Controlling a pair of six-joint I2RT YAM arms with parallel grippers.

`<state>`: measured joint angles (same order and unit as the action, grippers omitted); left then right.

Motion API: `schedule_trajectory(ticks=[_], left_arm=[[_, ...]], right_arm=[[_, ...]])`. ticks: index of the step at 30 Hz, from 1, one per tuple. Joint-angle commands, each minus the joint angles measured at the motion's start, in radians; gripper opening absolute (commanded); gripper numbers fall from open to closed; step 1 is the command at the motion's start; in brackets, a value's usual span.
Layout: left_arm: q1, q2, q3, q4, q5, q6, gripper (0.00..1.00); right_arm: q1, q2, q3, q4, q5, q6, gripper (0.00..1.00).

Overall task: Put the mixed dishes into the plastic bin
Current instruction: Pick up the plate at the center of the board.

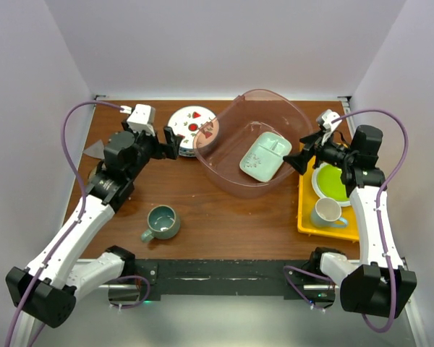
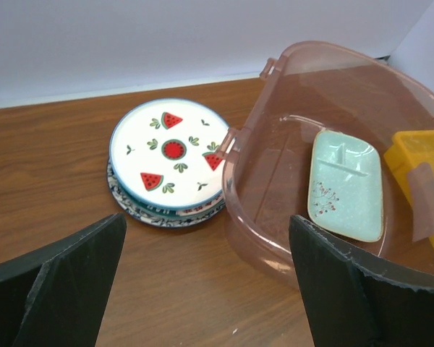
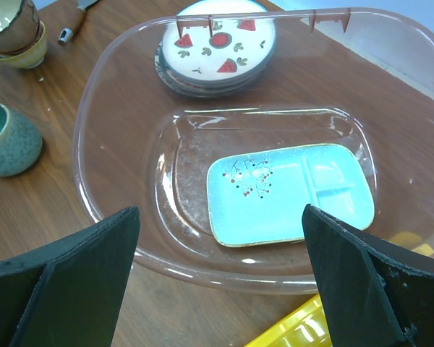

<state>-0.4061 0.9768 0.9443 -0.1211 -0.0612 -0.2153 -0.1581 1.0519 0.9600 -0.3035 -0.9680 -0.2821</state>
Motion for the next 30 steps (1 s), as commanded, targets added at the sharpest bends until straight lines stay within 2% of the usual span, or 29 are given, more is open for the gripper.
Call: schedule_trajectory(ticks=[1, 6, 10, 13, 19, 27, 30], left_arm=[[0.013, 0.020, -0.028, 0.029, -0.063, -0.007, 1.00], [0.073, 0.057, -0.035, 0.052, -0.016, -0.054, 1.00], [0.221, 0.115, -0.030, 0.086, 0.165, -0.142, 1.00], [0.291, 0.167, -0.010, 0.100, 0.222, -0.209, 1.00], [0.329, 0.279, 0.062, 0.071, 0.173, -0.271, 1.00], [0.352, 0.440, 0.163, 0.054, 0.153, -0.263, 0.98], [0.355, 0.512, 0.204, 0.049, 0.159, -0.257, 0.95]], right_arm=[[-0.003, -0.009, 0.002, 0.012, -0.034, -0.017, 0.98], [-0.003, -0.009, 0.002, 0.012, -0.034, -0.014, 0.98], [-0.003, -0.010, 0.003, 0.012, -0.031, -0.012, 0.98], [-0.004, -0.010, 0.005, 0.012, -0.031, -0.009, 0.98], [-0.003, -0.010, 0.005, 0.014, -0.028, -0.008, 0.98], [-0.003, -0.009, 0.005, 0.015, -0.023, -0.005, 0.98], [-0.004, -0.010, 0.003, 0.015, -0.024, -0.005, 0.98]])
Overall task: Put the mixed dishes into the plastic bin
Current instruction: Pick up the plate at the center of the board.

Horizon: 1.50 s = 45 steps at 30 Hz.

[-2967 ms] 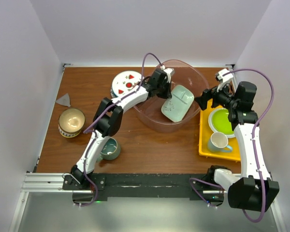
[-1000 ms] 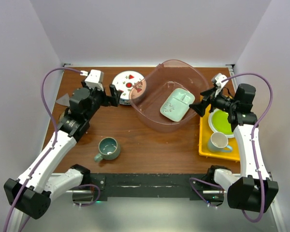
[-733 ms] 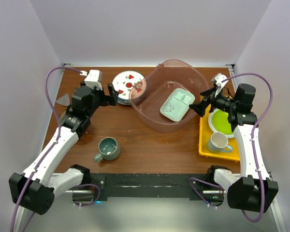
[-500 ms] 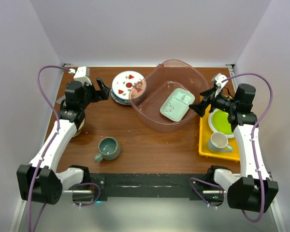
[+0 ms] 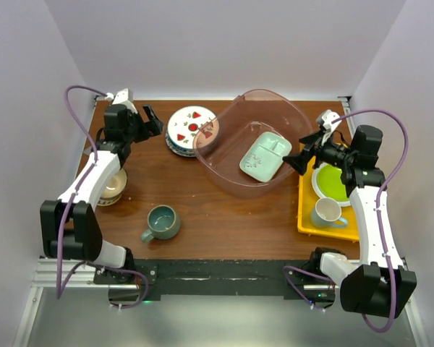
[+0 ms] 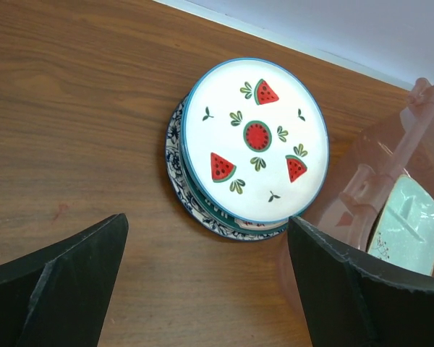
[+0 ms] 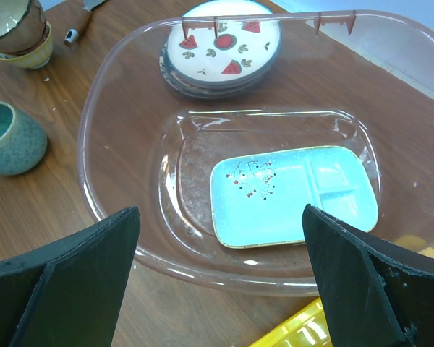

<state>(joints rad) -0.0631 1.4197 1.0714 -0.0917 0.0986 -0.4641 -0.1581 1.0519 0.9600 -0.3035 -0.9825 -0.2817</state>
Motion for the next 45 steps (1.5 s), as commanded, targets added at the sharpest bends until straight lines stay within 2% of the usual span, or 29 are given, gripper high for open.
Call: schedule_trajectory(ticks=[1, 5, 9, 15, 27, 35, 41, 44, 45], left_arm=[[0.014, 0.090, 0.091, 0.020, 0.004, -0.005, 0.92], [0.014, 0.191, 0.171, 0.006, 0.038, 0.008, 0.82], [0.014, 0.310, 0.245, -0.016, 0.095, 0.022, 0.68], [0.014, 0.465, 0.367, -0.071, 0.119, 0.056, 0.57], [0.005, 0.625, 0.490, -0.131, 0.127, 0.087, 0.53], [-0.035, 0.691, 0.579, -0.206, 0.037, 0.123, 0.51], [-0.049, 0.722, 0.599, -0.229, -0.017, 0.142, 0.40], [-0.050, 0.723, 0.601, -0.232, -0.020, 0.145, 0.30], [-0.050, 0.722, 0.601, -0.232, -0.026, 0.147, 0.21]], right_arm=[[-0.003, -0.010, 0.005, 0.015, -0.010, -0.005, 0.98], [-0.003, -0.010, 0.006, 0.017, -0.010, -0.004, 0.98], [-0.003, -0.009, 0.006, 0.014, -0.008, -0.004, 0.98], [-0.003, -0.007, 0.006, 0.014, -0.005, -0.005, 0.98], [-0.003, 0.000, 0.008, 0.012, 0.004, -0.007, 0.98], [-0.003, 0.003, 0.008, 0.010, 0.005, -0.010, 0.98], [-0.004, 0.003, 0.009, 0.010, 0.007, -0.010, 0.98], [-0.003, 0.002, 0.009, 0.010, 0.008, -0.010, 0.98], [-0.003, 0.002, 0.009, 0.007, 0.007, -0.011, 0.98]])
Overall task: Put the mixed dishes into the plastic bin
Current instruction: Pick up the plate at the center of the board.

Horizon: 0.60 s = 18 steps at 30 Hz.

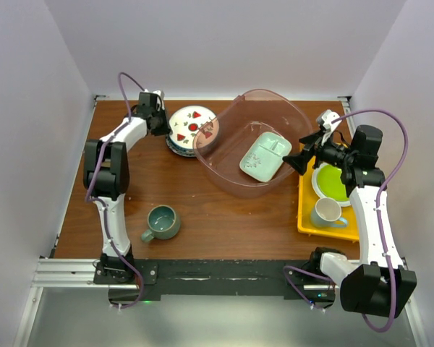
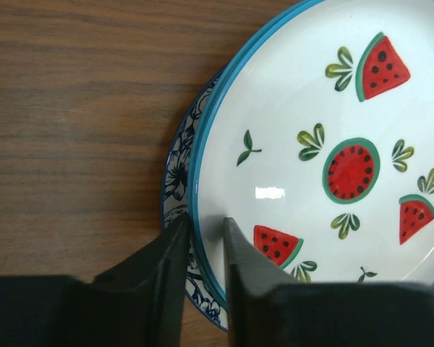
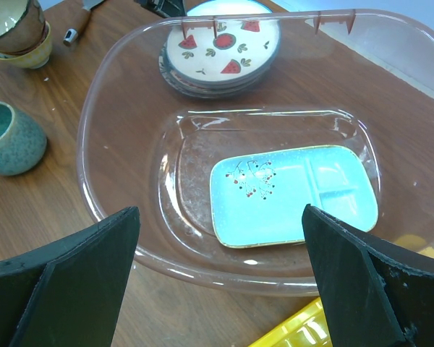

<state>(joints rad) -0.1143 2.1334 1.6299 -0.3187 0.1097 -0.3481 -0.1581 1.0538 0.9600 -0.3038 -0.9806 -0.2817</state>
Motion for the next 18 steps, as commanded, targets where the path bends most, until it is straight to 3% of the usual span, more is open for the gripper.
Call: schedule_trajectory(ticks=[1, 8, 18], left_arm=[[0.001, 0.003, 0.041, -0.005, -0.044, 0.032, 0.17], [-0.001, -0.070, 0.041, -0.013, -0.084, 0.044, 0.05], [-0.001, -0.144, 0.028, -0.019, -0.107, 0.054, 0.00]], right_arm=[[-0.003, 0.002, 0.009, 0.009, 0.006, -0.011, 0.98], [-0.003, 0.000, 0.008, 0.009, 0.005, -0.011, 0.98], [-0.003, -0.003, 0.009, 0.006, 0.008, -0.011, 0.98]])
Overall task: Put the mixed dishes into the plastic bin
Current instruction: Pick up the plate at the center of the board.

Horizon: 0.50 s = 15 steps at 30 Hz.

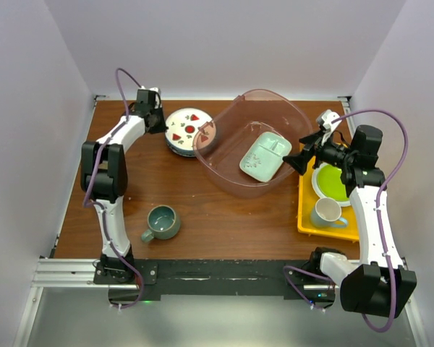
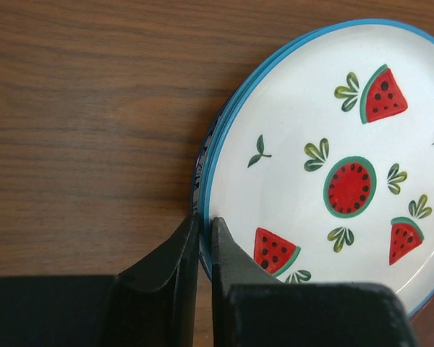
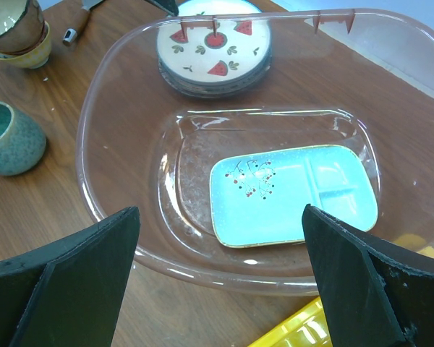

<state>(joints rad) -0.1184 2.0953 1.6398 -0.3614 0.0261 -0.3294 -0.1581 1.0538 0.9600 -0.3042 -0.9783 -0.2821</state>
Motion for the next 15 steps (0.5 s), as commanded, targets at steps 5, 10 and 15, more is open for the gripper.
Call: schedule_trajectory(ticks=[5, 10, 15], left_arm=[[0.005, -0.118, -0.005, 0.024, -0.025, 0.029, 0.00], [0.010, -0.103, -0.044, 0.045, -0.006, 0.009, 0.00], [0.013, -0.087, -0.064, 0.068, 0.020, -0.011, 0.00]], right_arm=[[-0.004, -0.005, 0.010, 0.005, 0.006, -0.011, 0.98], [-0.003, -0.006, 0.011, 0.004, 0.007, -0.011, 0.98], [-0.003, -0.005, 0.013, 0.002, 0.007, -0.012, 0.98]])
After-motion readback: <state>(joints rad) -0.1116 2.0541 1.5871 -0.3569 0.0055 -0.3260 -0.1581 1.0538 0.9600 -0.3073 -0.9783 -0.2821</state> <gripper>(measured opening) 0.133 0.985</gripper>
